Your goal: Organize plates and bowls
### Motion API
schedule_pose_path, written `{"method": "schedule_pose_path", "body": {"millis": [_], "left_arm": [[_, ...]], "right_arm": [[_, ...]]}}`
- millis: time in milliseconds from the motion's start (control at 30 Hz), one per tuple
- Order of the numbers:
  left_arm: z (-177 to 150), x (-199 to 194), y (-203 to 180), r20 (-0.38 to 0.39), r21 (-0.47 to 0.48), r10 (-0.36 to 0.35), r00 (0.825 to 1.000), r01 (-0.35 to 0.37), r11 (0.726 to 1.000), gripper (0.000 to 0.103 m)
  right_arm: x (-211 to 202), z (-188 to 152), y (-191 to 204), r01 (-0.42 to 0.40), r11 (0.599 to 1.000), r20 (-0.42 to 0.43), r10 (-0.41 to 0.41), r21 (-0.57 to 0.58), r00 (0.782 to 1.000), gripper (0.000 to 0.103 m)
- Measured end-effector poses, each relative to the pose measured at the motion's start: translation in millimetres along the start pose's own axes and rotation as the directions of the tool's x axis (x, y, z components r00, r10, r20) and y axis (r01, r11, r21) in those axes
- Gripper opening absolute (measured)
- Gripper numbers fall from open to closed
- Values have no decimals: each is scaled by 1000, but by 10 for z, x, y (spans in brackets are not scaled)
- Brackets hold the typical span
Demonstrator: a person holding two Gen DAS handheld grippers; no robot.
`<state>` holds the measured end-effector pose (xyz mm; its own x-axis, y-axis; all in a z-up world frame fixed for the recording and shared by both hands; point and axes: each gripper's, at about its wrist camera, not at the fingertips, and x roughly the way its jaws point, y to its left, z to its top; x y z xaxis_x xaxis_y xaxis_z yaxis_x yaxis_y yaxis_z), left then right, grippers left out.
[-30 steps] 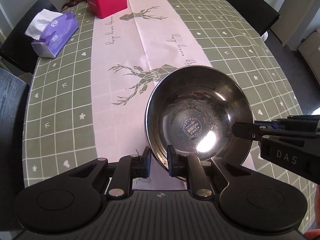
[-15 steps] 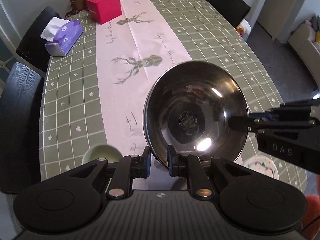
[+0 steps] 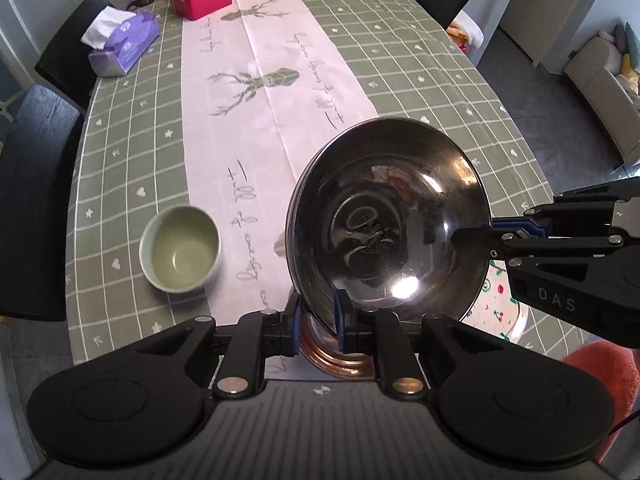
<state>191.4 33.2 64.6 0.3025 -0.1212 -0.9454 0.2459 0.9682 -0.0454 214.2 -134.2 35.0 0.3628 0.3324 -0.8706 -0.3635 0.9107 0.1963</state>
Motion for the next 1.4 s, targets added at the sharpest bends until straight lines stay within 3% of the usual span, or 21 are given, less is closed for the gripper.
{"method": "schedule_pose_path", "body": {"millis": [300,700,1133,1400], "left_arm": [[-212,221,-21,-89,-3,-5,996,5,1000,18],[-337,667,130,-212,-77,-63,975,47,996,19],[-325,868,235,-274,-143,-125,954,88,986,23],[-310,847,220,-267,-133,-125,956,92,987,26]], "right_arm": [[205,-193,58,-2,1000,-92,-1,-28,996,8],[652,-277,79,-9,999,-215,-1,-42,977,7],[820,-197,71,0,998,-242,-13,-56,970,7],[857,-186,73,10,998,-242,-26,-66,970,9]]}}
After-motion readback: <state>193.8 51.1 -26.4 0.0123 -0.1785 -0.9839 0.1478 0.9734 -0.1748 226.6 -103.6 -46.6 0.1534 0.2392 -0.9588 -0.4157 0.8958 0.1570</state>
